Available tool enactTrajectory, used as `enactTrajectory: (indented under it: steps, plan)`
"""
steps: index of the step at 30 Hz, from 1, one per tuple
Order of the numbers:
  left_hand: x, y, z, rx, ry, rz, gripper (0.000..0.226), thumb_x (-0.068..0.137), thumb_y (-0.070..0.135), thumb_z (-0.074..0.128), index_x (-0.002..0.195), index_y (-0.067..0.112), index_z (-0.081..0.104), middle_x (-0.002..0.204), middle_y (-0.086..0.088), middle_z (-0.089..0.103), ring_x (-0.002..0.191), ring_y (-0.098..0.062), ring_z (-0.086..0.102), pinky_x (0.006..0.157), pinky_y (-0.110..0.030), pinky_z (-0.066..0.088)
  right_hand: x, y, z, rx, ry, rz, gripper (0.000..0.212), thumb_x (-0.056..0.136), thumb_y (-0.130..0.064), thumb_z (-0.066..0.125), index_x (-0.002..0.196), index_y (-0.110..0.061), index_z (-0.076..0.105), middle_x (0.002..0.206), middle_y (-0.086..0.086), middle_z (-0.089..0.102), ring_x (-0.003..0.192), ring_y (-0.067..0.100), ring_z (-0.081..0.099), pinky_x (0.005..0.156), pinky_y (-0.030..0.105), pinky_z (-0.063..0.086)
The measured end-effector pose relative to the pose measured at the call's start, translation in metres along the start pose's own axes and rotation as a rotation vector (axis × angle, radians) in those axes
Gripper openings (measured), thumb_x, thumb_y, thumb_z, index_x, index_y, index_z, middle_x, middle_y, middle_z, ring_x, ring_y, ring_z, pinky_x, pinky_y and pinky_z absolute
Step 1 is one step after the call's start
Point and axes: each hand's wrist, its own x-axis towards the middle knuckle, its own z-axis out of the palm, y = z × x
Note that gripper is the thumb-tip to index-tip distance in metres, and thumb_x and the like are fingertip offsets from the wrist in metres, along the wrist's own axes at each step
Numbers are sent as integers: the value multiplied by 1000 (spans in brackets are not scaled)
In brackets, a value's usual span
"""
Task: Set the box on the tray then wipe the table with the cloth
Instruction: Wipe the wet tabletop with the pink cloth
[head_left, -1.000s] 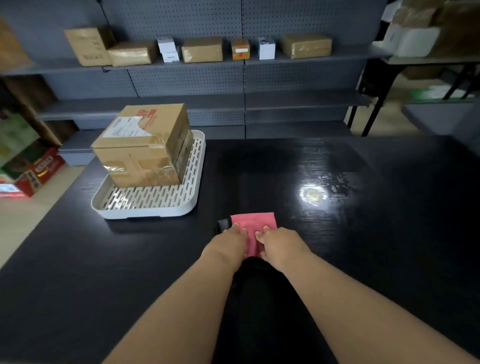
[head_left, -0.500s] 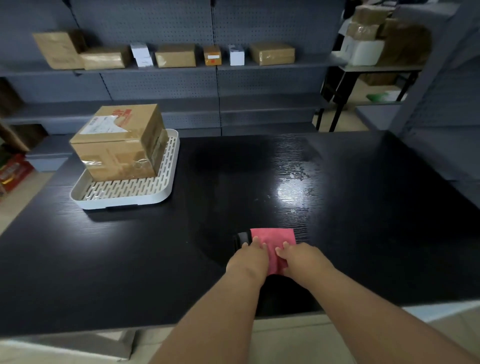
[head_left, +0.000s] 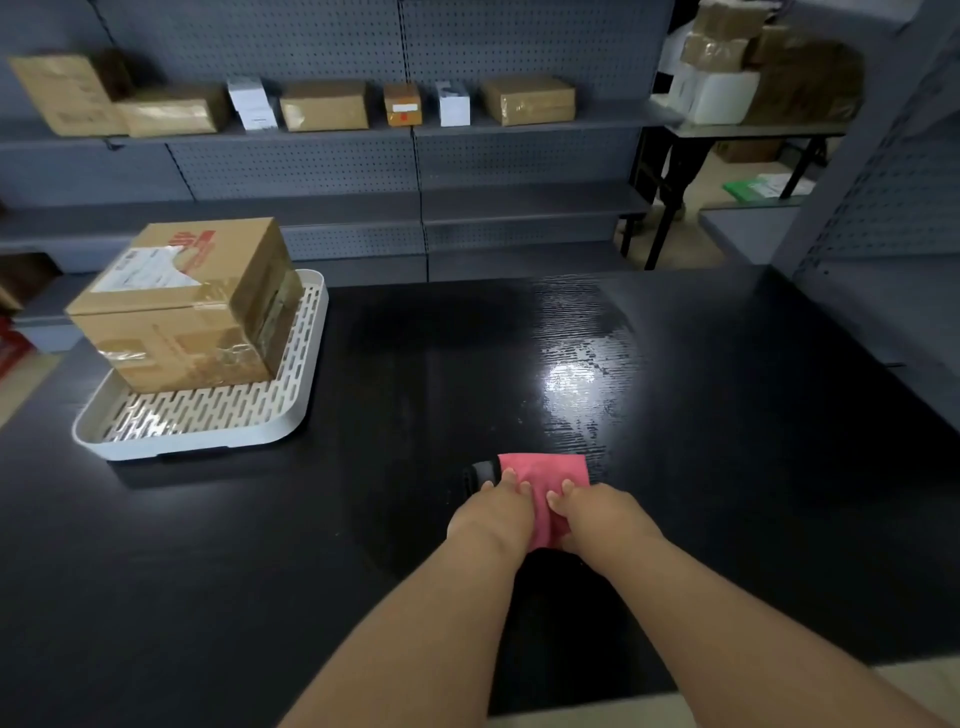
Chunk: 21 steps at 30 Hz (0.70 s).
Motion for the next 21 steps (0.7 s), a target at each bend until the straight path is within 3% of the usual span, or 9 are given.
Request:
enactTrajectory:
  steps: [12,21]
  plan:
    - [79,-15,-60,11,-9,-5,66,99,1,38,155,10,3,163,-7,-6,150,-32,11,115,-47,27,80,38,-48,69,32,25,47,103,-26,36,149,-18,32,150,8,41,131,28,48,105,38,44]
    - [155,-31,-112,6,-8,5,65,100,5,39,155,10,4,163,-8,-4,149,-32,13,116,-44,26,143,67,-100,58,36,21,52,100,-27,42,150,-22,28,155,4,34,136,27,43,109,38,41]
